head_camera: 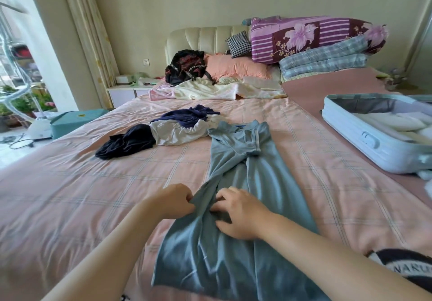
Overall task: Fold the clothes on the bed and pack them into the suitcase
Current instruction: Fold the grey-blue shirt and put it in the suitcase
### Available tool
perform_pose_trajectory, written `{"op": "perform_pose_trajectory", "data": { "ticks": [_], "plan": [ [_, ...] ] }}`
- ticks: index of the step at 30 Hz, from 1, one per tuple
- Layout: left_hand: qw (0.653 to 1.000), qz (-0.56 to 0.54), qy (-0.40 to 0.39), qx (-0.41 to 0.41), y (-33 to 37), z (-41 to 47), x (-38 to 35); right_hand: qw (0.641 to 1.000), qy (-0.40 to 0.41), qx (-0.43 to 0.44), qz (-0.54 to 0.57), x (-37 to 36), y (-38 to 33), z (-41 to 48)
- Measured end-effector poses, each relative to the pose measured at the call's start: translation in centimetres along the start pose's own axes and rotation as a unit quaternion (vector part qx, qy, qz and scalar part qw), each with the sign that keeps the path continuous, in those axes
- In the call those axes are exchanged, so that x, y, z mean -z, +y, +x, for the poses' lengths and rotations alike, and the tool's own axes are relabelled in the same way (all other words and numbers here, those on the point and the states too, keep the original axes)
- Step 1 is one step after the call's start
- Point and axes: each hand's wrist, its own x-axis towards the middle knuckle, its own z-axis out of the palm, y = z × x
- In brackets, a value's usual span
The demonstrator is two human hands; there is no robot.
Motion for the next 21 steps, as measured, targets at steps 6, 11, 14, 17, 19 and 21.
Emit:
{"op": "perform_pose_trajectory", "data": {
  "ticks": [6, 11, 14, 17, 19, 21],
  "plan": [
    [0.998, -0.051, 0.024, -0.011, 1.8, -4.4, -0.5, 0.997, -0.01, -0.056, 0.05, 0.2, -1.4, -3.0],
    [0.969, -0.223, 0.071, -0.082, 5.7, -6.0, -1.0, 0.893, 0.123, -0.242, 0.36, 2.5, -1.5, -4.7],
    [0.929, -0.325, -0.134, -0.115, 8.4, -6.9, -2.3, 0.827, 0.082, -0.349, 0.433, 3.5, -1.3, -5.9],
    [0.891, -0.257, -0.354, -0.123, 9.4, -7.1, -3.2, 0.868, 0.066, -0.38, 0.312, 2.6, -0.4, -7.2],
    [0.912, -0.203, -0.324, -0.148, 9.1, -6.4, -3.2, 0.884, 0.075, -0.371, 0.275, 1.9, 0.1, -7.6],
    [0.953, -0.188, -0.167, -0.167, 8.9, -5.4, -3.2, 0.887, 0.089, -0.358, 0.278, 1.6, 0.2, -7.7]
  ]
}}
